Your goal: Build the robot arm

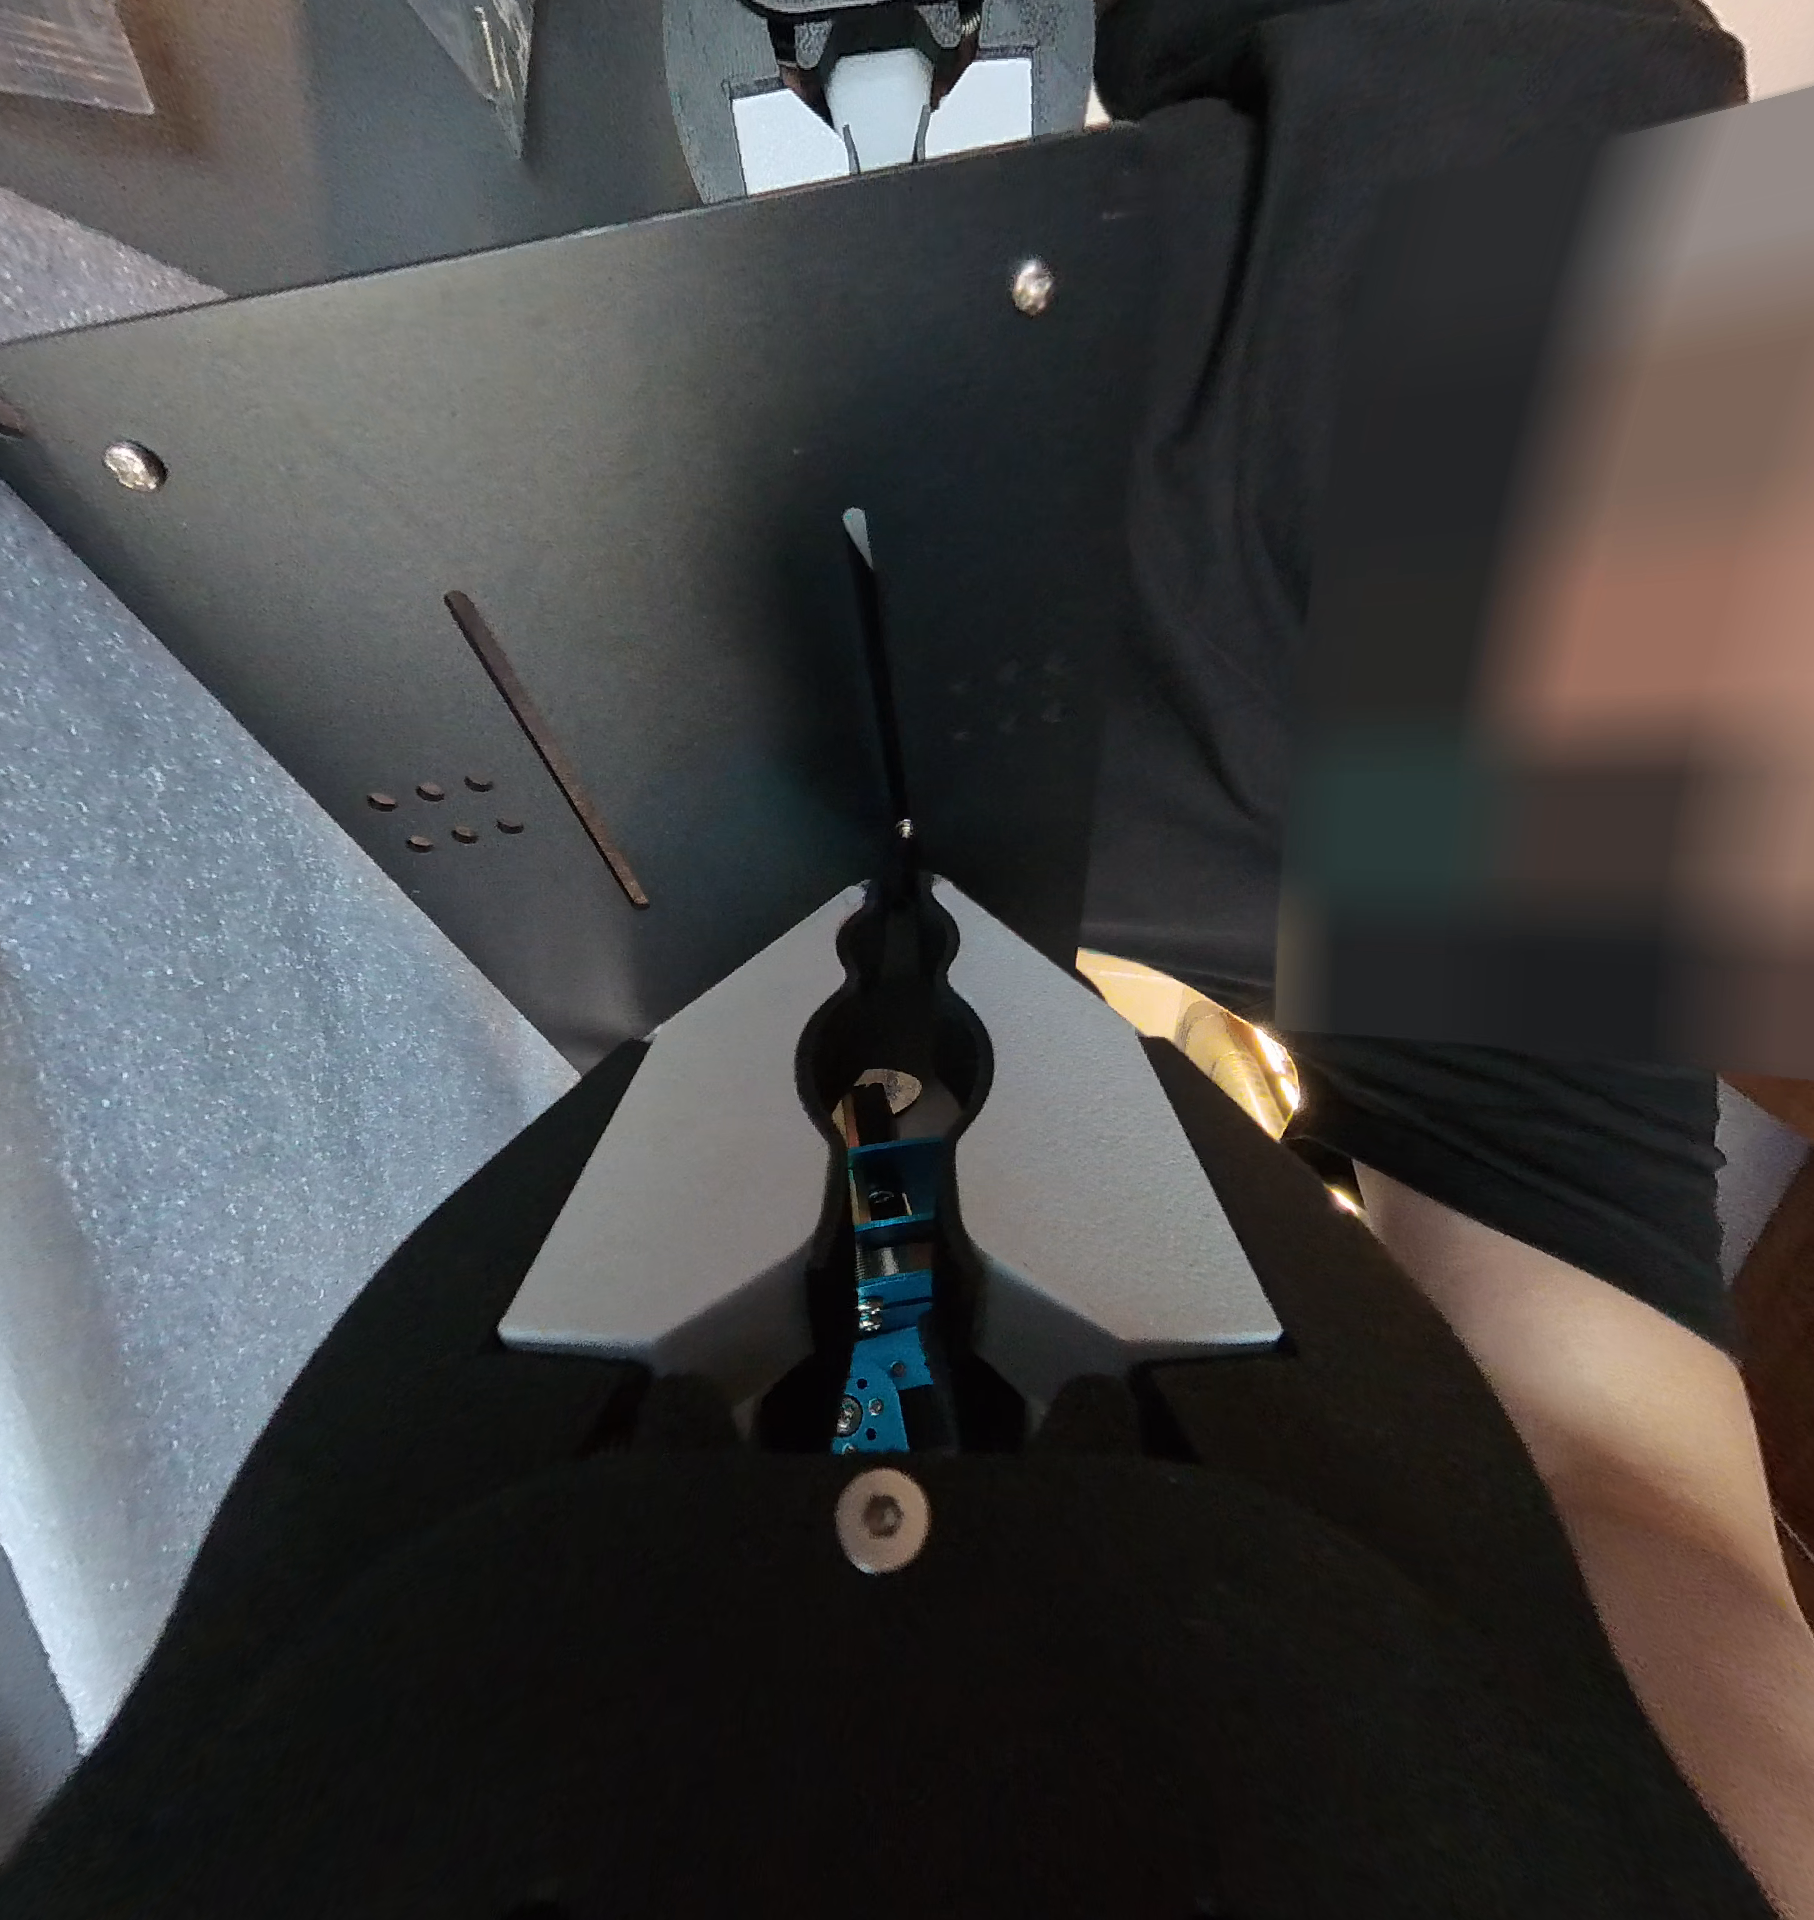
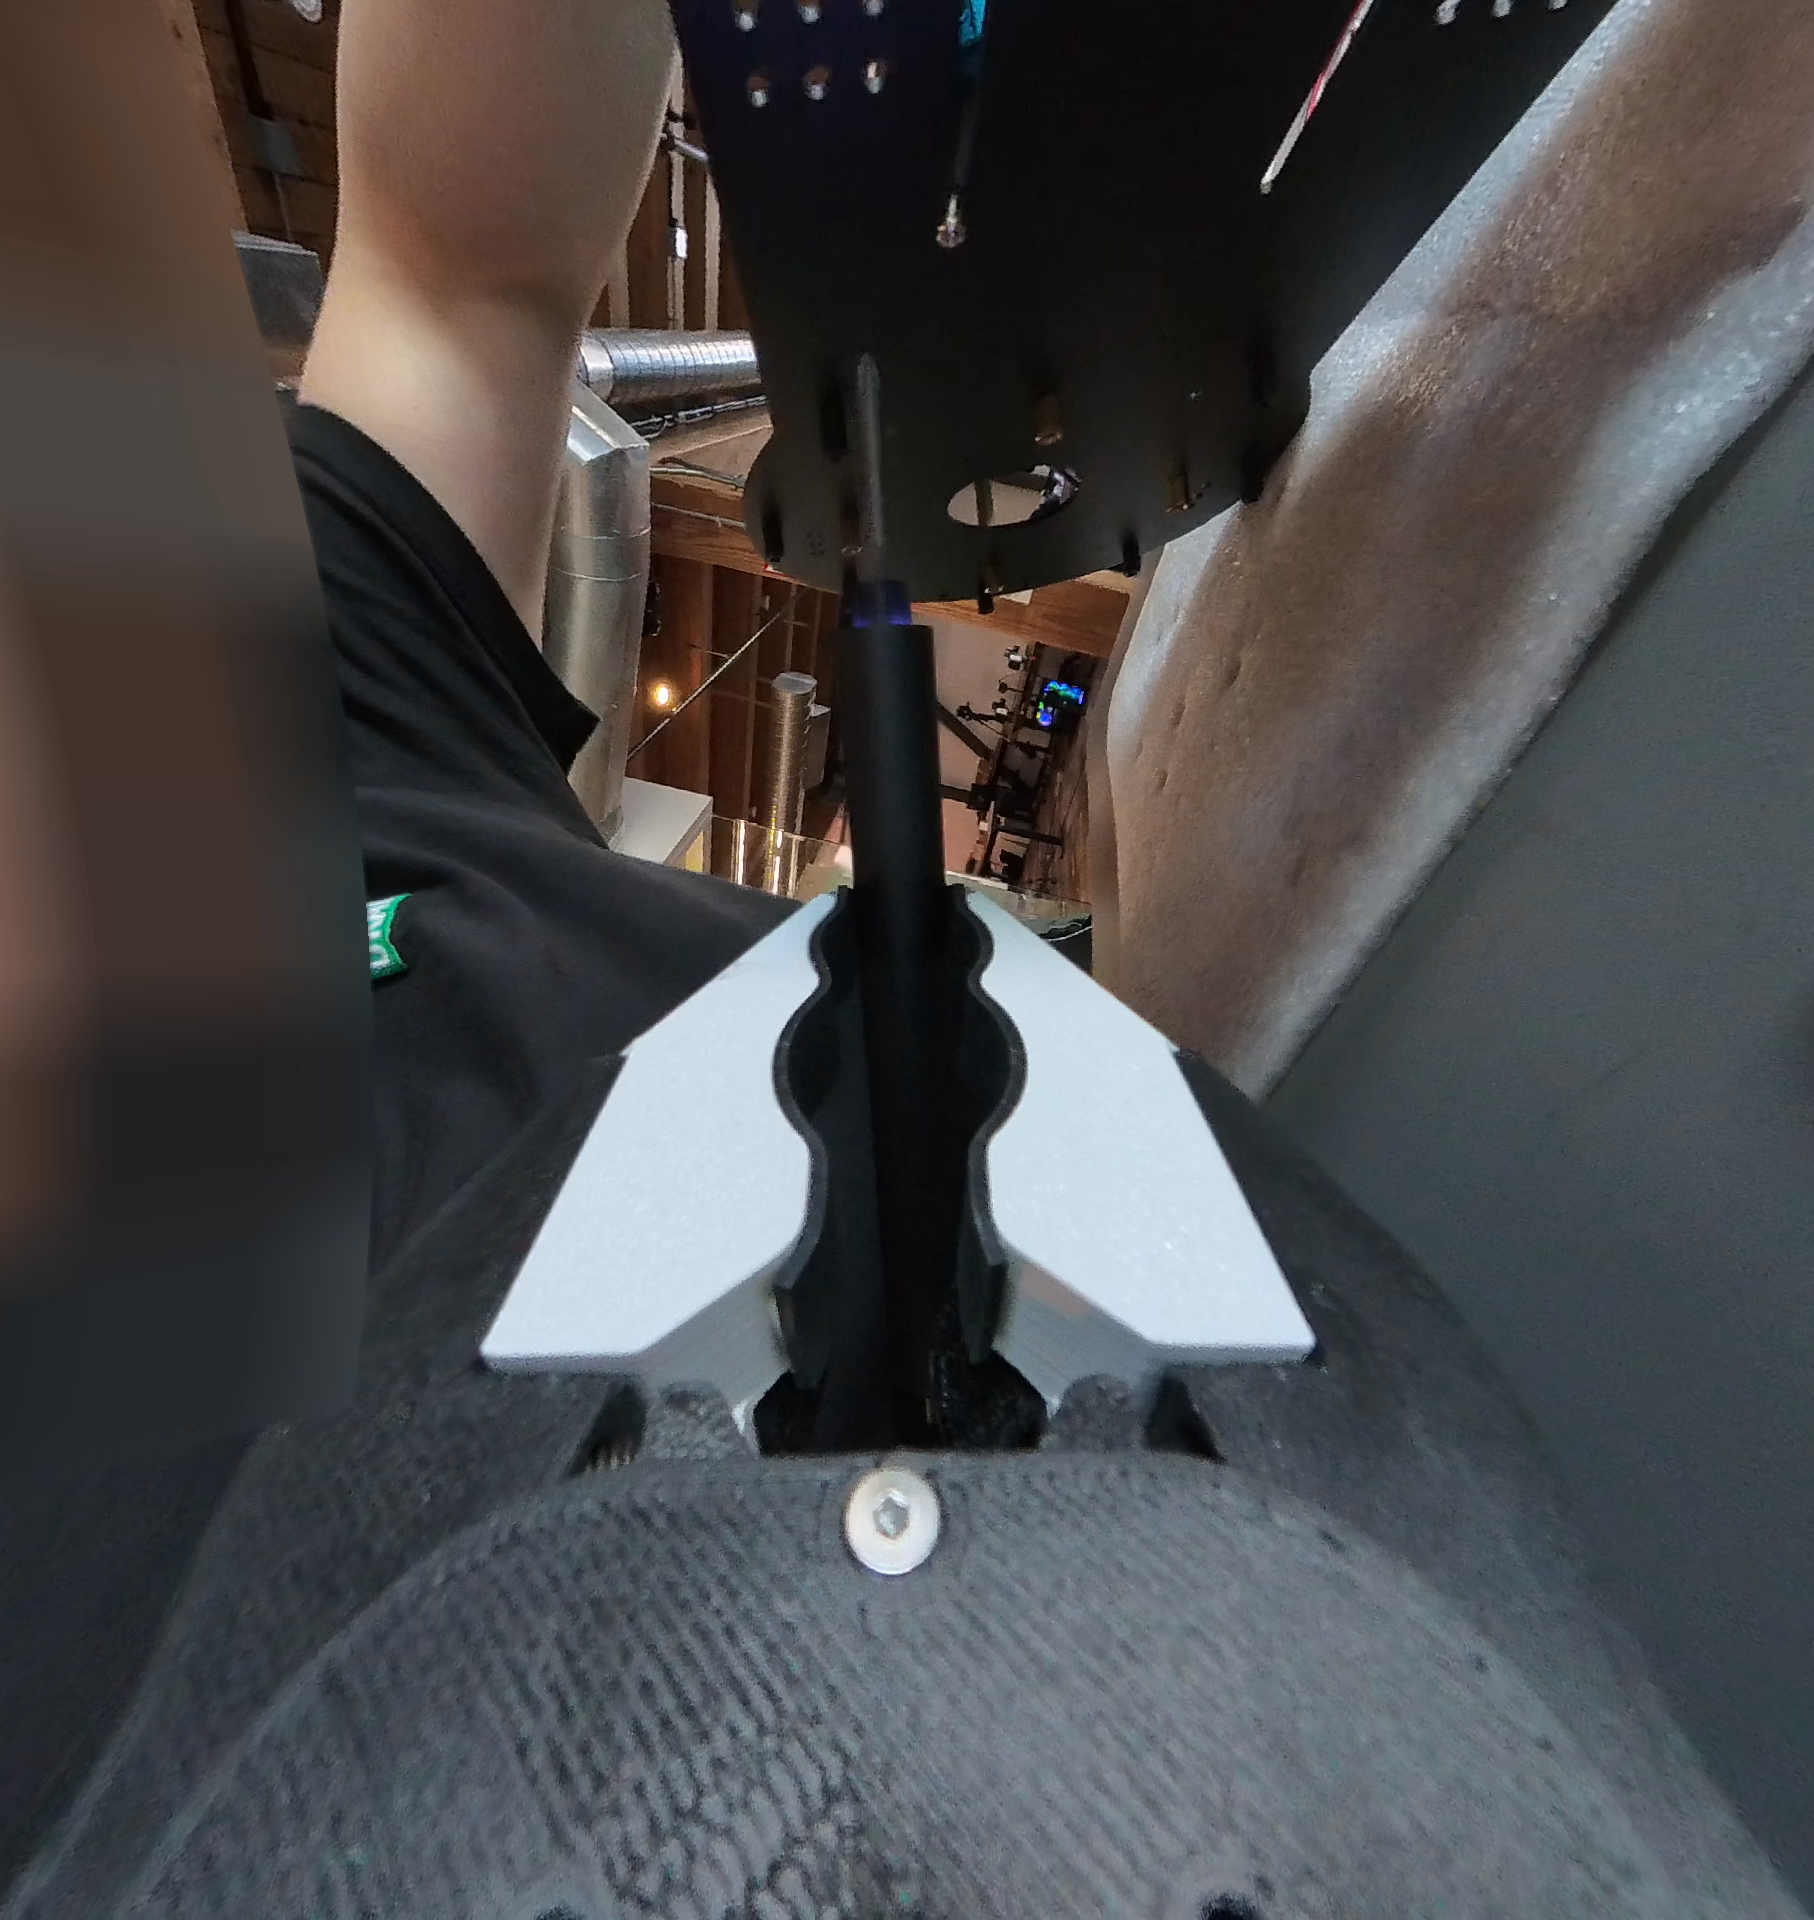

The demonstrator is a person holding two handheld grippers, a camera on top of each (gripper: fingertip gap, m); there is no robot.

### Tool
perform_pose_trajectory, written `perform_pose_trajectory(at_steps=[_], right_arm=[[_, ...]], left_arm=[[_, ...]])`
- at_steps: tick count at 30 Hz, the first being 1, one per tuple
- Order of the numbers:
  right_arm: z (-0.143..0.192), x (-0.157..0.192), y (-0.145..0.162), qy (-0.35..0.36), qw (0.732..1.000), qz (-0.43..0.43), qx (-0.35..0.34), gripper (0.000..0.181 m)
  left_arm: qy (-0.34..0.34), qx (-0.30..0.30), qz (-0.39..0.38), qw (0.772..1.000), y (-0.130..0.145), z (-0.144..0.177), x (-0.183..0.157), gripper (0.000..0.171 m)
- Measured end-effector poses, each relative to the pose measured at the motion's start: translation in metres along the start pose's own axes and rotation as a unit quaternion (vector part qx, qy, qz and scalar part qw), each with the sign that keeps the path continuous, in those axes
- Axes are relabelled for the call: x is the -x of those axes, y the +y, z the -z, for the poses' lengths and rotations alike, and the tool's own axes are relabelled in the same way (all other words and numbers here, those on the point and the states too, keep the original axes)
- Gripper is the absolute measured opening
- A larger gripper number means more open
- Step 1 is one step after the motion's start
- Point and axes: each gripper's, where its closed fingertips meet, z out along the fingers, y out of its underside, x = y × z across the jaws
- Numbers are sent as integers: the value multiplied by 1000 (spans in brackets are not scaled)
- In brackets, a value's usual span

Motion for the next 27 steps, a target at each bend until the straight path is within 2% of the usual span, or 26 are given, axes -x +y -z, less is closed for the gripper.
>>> perform_pose_trajectory(at_steps=[6, 9, 18, 24, 27], right_arm=[[-5, -1, 0, 6, 1000, 3, 10, 15], [-6, -1, 0, 8, 1000, 6, 15, 15], [-6, -1, -1, 13, 1000, 10, 15, 15], [-6, -2, 0, 13, 1000, 8, 18, 15], [-5, -1, 0, 14, 1000, 10, 19, 15]], left_arm=[[15, 6, 32, 999, 2, 1, -5, 5], [12, 0, 29, 999, 3, 2, -2, 12], [21, 5, 41, 999, 8, -3, 2, 17], [42, -10, 40, 998, 4, -2, -1, 6], [46, -5, 49, 998, 5, -3, -3, 11]])
